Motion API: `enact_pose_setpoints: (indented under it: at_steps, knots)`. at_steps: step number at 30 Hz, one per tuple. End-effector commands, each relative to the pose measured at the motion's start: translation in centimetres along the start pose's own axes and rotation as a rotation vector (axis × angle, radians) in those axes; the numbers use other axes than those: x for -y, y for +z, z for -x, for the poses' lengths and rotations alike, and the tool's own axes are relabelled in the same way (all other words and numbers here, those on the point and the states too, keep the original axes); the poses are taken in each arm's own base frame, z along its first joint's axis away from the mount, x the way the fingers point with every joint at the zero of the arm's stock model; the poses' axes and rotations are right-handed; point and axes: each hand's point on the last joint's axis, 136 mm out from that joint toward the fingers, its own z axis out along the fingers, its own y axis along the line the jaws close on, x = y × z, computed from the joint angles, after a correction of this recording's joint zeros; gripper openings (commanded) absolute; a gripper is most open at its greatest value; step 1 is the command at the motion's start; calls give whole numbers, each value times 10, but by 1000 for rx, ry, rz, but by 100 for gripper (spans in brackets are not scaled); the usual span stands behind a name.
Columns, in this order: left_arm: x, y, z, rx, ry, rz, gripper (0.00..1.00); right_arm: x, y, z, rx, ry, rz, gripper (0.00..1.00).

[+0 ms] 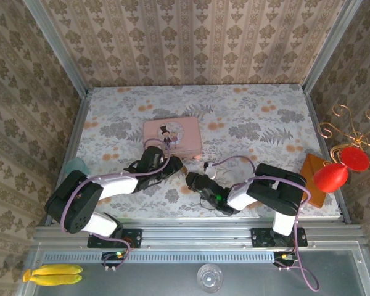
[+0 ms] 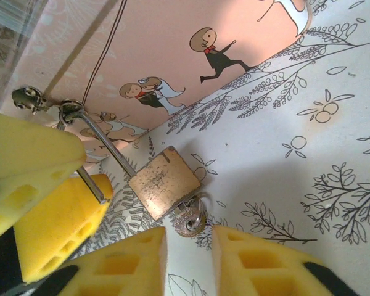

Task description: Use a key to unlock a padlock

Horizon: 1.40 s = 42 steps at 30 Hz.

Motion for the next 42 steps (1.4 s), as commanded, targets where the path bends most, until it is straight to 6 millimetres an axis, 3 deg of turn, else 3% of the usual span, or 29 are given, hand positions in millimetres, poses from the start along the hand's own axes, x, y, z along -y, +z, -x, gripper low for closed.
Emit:
enact_pose_setpoints:
  at_steps: [1,8,15,26,35,42]
  knots:
    - [-3,-4,1,-12,25,-3,48,-3,-4,9,28,-52,-10,32]
    - [0,-18,14,-34,139,-15,50,-14,-14,21,-22,-243,-66,43]
    - [8,-50,26,-9,376,44,58,-41,-21,35,-100,-337,-3,45]
    - [13,-99,61,224,614,105,69,-60,-3,42,-253,-380,35,44]
    - [-14,-105,66,325,579,74,72,-68,14,42,-283,-420,-9,42]
    - [-8,-110,71,360,521,-17,75,-62,31,31,-331,-429,-53,40]
